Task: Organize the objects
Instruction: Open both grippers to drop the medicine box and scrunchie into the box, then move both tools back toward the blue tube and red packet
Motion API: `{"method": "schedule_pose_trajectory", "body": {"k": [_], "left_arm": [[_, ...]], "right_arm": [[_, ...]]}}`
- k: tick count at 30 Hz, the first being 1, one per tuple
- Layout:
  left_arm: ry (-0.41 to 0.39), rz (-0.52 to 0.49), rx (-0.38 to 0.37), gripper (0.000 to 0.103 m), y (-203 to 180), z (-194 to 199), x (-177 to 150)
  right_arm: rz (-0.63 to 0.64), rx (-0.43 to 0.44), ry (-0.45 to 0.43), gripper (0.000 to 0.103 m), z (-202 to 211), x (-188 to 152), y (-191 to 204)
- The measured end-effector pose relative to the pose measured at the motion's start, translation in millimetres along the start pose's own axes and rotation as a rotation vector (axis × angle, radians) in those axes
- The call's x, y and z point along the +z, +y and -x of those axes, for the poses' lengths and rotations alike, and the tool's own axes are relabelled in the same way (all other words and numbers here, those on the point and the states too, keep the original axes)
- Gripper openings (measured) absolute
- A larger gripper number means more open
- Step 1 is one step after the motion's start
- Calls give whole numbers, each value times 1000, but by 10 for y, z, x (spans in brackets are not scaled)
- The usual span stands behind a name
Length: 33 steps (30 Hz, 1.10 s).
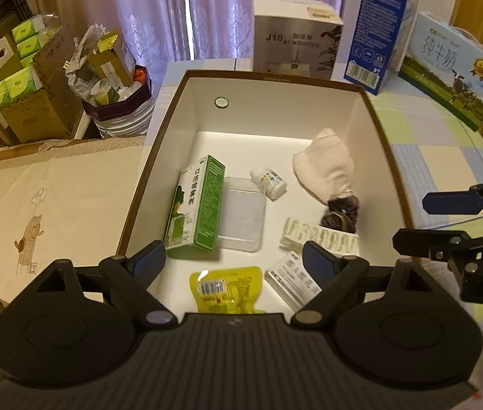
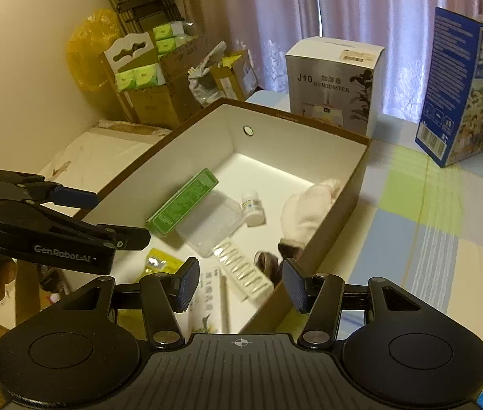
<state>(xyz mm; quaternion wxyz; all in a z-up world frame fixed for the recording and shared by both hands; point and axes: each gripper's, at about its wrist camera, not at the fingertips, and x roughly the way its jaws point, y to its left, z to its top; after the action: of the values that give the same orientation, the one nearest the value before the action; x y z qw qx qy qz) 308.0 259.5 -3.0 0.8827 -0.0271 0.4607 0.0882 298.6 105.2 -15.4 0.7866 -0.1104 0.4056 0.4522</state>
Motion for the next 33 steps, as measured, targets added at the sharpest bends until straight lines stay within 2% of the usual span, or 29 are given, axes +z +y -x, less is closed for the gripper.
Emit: {"method": "schedule_pose_trajectory", "body": {"k": [16, 33], "left_arm": [[-23, -1, -24, 89, -321, 583, -439], [25, -45, -62, 90, -1046, 765, -873]], "right_arm": [[-53, 30, -22, 52, 532, -456, 63], [-112, 27, 13, 52, 1073, -1083, -262]]}}
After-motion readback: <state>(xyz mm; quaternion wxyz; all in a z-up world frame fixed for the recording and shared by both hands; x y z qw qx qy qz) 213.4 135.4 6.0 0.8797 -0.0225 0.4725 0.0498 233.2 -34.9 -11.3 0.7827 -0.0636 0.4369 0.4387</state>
